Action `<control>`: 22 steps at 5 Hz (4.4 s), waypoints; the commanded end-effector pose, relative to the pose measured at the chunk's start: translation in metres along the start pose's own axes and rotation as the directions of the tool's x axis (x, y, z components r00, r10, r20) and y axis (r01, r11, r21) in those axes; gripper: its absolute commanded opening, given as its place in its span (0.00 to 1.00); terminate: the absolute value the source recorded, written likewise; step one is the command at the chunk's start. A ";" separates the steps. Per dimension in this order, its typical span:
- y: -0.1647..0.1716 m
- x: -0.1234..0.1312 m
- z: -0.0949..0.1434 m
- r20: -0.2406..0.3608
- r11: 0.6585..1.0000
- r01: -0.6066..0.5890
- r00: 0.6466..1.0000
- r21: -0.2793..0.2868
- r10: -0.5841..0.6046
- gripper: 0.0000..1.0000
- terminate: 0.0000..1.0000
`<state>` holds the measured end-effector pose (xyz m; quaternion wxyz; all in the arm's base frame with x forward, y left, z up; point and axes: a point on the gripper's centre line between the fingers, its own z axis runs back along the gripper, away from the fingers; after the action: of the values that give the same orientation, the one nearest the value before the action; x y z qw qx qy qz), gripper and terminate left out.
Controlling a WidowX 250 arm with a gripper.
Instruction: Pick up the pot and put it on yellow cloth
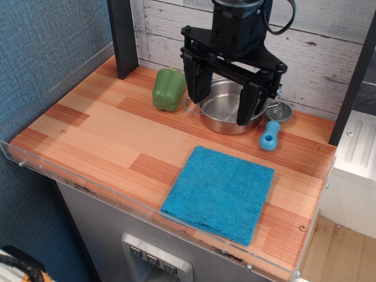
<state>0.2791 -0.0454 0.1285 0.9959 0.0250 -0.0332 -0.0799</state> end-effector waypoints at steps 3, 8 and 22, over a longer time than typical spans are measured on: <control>0.030 0.044 -0.013 -0.018 0.996 -0.086 0.996 0.010 0.086 1.00 0.00; 0.053 0.071 -0.049 0.122 0.999 0.031 0.992 -0.020 -0.028 1.00 0.00; 0.045 0.078 -0.062 0.105 0.995 0.096 0.990 -0.027 -0.093 0.00 0.00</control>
<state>0.3614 -0.0162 0.0531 0.9896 0.0011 -0.0530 -0.1335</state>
